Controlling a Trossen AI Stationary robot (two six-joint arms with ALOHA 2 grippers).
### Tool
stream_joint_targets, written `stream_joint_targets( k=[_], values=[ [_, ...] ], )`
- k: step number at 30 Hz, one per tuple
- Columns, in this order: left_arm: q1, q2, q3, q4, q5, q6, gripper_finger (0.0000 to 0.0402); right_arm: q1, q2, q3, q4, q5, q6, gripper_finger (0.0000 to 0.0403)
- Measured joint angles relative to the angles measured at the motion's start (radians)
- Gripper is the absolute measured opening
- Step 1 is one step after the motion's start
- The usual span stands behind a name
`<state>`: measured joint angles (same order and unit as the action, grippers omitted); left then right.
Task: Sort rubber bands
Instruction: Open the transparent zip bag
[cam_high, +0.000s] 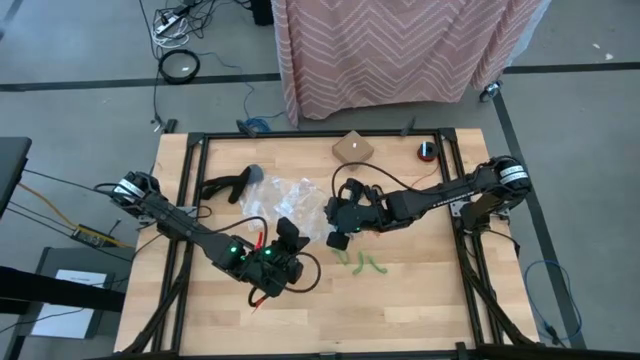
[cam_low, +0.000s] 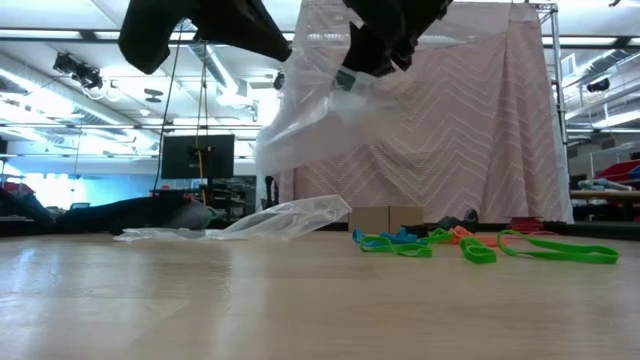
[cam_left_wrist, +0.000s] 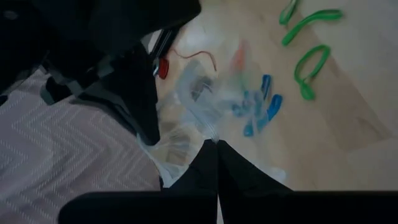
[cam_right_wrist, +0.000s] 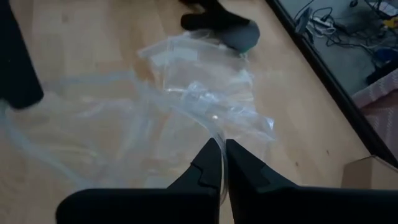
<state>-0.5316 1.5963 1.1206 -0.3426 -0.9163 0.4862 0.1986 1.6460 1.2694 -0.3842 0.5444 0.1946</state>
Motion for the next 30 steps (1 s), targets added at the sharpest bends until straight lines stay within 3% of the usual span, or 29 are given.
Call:
stream_joint_targets(
  k=[18, 30],
  values=[
    [0.040, 0.000, -0.001, -0.051, 0.003, -0.028, 0.0001, 0.029, -0.090, 0.000, 0.022, -0.127, -0.043, 0.0030],
    [0.097, 0.000, -0.001, -0.023, 0.072, -0.020, 0.0001, 0.069, -0.095, 0.000, 0.098, -0.248, -0.090, 0.0000]
  ],
)
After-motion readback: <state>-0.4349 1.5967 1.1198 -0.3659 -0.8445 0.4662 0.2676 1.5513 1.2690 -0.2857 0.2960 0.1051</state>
